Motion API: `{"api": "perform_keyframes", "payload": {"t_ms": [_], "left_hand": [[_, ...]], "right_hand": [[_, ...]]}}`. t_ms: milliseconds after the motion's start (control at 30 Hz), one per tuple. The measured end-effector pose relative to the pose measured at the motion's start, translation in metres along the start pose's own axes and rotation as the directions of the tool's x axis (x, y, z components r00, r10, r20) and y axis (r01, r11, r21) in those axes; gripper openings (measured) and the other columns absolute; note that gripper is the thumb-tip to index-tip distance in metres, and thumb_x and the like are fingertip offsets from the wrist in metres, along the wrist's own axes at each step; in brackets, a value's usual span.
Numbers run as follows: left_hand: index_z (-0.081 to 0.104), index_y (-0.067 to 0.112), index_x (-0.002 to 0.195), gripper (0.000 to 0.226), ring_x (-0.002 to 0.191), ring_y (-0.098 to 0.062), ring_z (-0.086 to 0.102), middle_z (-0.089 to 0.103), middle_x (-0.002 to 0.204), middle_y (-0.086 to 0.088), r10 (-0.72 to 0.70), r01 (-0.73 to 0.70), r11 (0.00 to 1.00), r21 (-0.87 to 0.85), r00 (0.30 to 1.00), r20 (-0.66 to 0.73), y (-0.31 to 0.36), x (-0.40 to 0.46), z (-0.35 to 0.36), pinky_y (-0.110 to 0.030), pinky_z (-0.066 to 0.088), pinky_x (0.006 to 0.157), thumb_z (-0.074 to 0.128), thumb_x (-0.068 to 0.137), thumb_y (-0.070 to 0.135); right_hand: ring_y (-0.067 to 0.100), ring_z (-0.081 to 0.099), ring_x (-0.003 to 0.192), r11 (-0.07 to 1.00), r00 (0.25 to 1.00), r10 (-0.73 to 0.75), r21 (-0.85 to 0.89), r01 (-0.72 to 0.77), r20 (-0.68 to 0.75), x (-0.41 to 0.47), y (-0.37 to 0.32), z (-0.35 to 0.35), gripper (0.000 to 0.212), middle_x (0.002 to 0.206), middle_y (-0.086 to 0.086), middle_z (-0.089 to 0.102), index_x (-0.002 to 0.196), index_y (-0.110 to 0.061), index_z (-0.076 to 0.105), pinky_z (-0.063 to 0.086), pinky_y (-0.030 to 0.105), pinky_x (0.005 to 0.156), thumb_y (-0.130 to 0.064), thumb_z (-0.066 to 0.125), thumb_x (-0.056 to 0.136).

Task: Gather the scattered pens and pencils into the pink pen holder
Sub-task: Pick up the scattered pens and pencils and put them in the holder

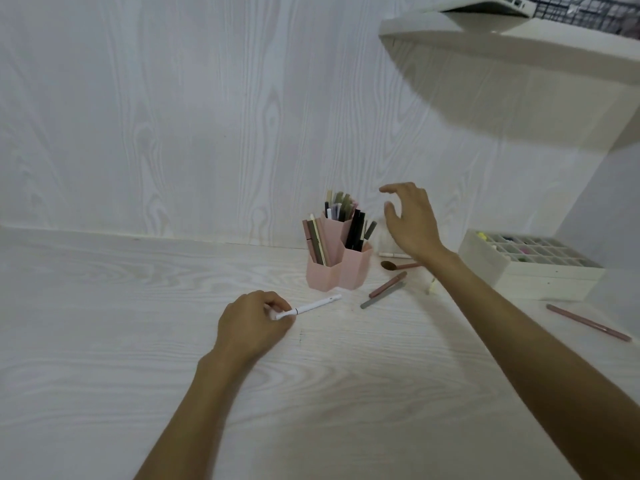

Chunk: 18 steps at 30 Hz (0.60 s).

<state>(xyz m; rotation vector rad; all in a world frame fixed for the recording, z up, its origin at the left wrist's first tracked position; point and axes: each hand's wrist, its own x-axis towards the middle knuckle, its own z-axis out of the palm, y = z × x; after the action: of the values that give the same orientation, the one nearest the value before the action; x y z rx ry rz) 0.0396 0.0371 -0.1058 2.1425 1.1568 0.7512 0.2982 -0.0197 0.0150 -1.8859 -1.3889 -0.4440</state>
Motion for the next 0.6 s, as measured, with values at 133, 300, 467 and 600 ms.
{"api": "perform_keyframes", "payload": {"t_ms": [133, 300, 467, 600], "left_hand": [[0.068, 0.042, 0.077, 0.002, 0.07, -0.004, 0.06, 0.066, 0.075, 0.014, 0.01, -0.008, 0.995, -0.103, 1.0, 0.012, 0.001, 0.002, -0.002, -0.02, 0.04, 0.059, 0.069, 0.078, 0.042], [0.073, 0.028, 0.082, 0.003, 0.068, -0.006, 0.061, 0.07, 0.076, 0.007, 0.067, -0.1, 0.884, -0.457, 0.994, -0.087, 0.016, 0.0, -0.008, -0.015, 0.044, 0.06, 0.071, 0.083, 0.026], [0.067, 0.02, 0.098, 0.019, 0.068, 0.007, 0.061, 0.067, 0.08, 0.006, 0.117, -0.261, 0.862, -0.433, 0.936, -0.332, 0.048, 0.028, -0.029, -0.007, 0.046, 0.065, 0.073, 0.081, 0.016], [0.056, 0.027, 0.104, 0.032, 0.076, 0.003, 0.063, 0.067, 0.083, 0.009, 0.125, -0.289, 0.907, -0.305, 0.879, -0.461, 0.085, 0.062, -0.046, -0.017, 0.046, 0.07, 0.075, 0.079, 0.034]], "right_hand": [[0.022, 0.046, 0.119, 0.973, 0.974, 0.209, 0.078, -0.216, 0.081, -0.067, 0.035, 0.018, 0.024, 0.125, 0.003, 0.055, 0.116, -0.016, 0.055, 0.035, 0.027, 0.089, -0.016, 0.041, 0.097], [0.018, 0.011, 0.146, 0.982, 0.83, 0.183, -0.147, -0.122, 0.527, -0.116, 0.063, 0.039, 0.044, 0.157, -0.003, 0.017, 0.145, -0.028, 0.029, 0.011, 0.042, 0.119, -0.034, 0.027, 0.101], [0.016, 0.021, 0.143, 0.987, 0.898, 0.16, -0.088, -0.136, 0.409, -0.124, 0.062, 0.041, 0.042, 0.153, -0.003, 0.029, 0.14, -0.027, 0.039, 0.015, 0.04, 0.118, -0.034, 0.036, 0.099], [0.018, 0.03, 0.139, 0.993, 0.923, 0.118, -0.053, -0.106, 0.367, -0.125, 0.064, 0.04, 0.038, 0.148, 0.001, 0.038, 0.134, -0.022, 0.048, 0.022, 0.037, 0.116, -0.024, 0.042, 0.097]]}}
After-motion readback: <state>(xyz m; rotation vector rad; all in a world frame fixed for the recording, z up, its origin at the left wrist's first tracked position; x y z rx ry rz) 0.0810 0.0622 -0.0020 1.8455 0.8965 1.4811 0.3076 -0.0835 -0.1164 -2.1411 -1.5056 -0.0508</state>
